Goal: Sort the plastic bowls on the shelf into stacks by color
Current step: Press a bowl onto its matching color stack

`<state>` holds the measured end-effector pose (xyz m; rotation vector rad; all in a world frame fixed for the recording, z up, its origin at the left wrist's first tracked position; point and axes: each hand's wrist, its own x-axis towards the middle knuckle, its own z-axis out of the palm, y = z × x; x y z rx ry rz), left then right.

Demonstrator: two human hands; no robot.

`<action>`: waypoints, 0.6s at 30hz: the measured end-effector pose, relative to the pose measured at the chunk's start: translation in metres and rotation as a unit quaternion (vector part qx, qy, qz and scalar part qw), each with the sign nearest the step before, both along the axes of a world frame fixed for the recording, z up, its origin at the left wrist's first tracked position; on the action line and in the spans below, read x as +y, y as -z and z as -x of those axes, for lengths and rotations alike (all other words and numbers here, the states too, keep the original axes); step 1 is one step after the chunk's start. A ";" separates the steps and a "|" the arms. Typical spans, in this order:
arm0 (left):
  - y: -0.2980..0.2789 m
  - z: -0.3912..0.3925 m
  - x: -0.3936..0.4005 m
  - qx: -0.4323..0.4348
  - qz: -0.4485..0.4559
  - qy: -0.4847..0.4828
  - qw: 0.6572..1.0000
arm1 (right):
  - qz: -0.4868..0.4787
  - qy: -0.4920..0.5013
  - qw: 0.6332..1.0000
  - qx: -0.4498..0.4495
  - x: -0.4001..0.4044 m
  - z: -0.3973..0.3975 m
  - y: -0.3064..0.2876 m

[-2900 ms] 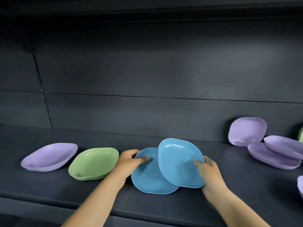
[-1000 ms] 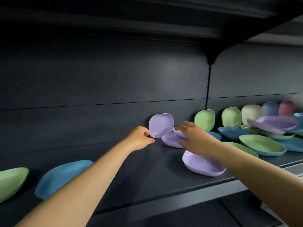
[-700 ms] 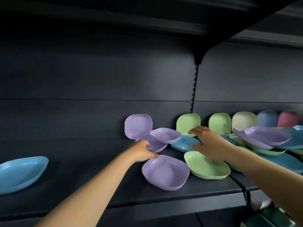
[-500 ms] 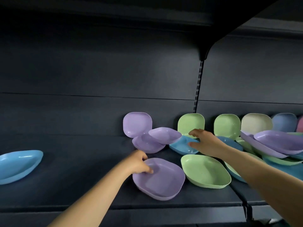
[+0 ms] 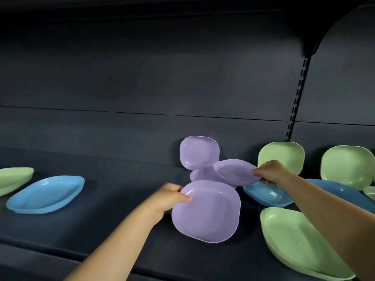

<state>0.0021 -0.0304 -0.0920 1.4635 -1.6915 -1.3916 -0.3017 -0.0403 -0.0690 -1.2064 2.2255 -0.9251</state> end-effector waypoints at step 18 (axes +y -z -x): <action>-0.052 -0.144 -0.019 0.218 0.034 -0.167 0.961 | 0.085 -0.041 0.963 -0.254 0.021 -0.143 -0.062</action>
